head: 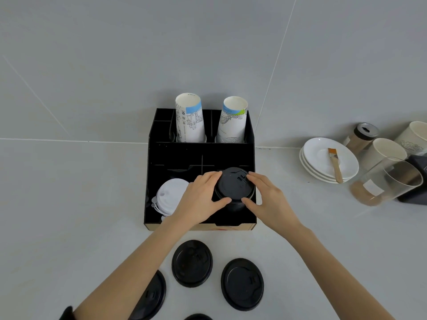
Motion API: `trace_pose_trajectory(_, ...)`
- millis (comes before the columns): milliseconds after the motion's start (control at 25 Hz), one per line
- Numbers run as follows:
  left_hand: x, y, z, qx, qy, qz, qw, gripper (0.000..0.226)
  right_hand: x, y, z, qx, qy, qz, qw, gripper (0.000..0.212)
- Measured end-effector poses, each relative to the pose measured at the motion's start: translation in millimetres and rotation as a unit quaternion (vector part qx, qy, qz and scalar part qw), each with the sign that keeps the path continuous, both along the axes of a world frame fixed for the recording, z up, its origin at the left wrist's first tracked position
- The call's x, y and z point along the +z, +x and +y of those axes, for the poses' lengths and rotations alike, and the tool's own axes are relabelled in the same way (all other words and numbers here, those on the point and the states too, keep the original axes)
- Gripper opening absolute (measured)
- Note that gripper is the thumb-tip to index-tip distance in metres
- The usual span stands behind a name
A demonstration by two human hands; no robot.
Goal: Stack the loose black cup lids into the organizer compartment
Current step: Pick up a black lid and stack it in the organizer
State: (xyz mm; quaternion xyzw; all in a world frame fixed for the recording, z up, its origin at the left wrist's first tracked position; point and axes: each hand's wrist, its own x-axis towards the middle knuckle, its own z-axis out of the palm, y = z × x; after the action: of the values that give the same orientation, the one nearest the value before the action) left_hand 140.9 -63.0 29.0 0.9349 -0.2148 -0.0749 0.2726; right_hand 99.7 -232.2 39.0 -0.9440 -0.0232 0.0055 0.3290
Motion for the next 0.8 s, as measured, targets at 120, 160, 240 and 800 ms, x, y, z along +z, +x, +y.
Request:
trace_pose_trajectory(120,-3.5,5.1,-2.3,-0.002,0.007,0.008,1.000,0.068,-3.8,4.4,0.5,0.004,-0.013,0.010,1.000,0.053)
trace_pose_trajectory(160,-4.9,6.0,-2.9,-0.002,0.008,0.013,1.000,0.068,-4.9,5.0,0.7,0.005,-0.020,0.010,1.000,0.053)
trace_pose_trajectory(240,-7.6,6.5,-3.5,-0.003,0.013,0.020,1.000,0.068,-7.0,5.9,1.4,0.006,-0.037,0.008,0.999,0.052)
trace_pose_trajectory(800,-6.4,-27.0,31.3,0.039,-0.041,0.031,0.998,0.061,-5.4,-32.1,31.7,0.030,-0.010,-0.044,0.999,0.053)
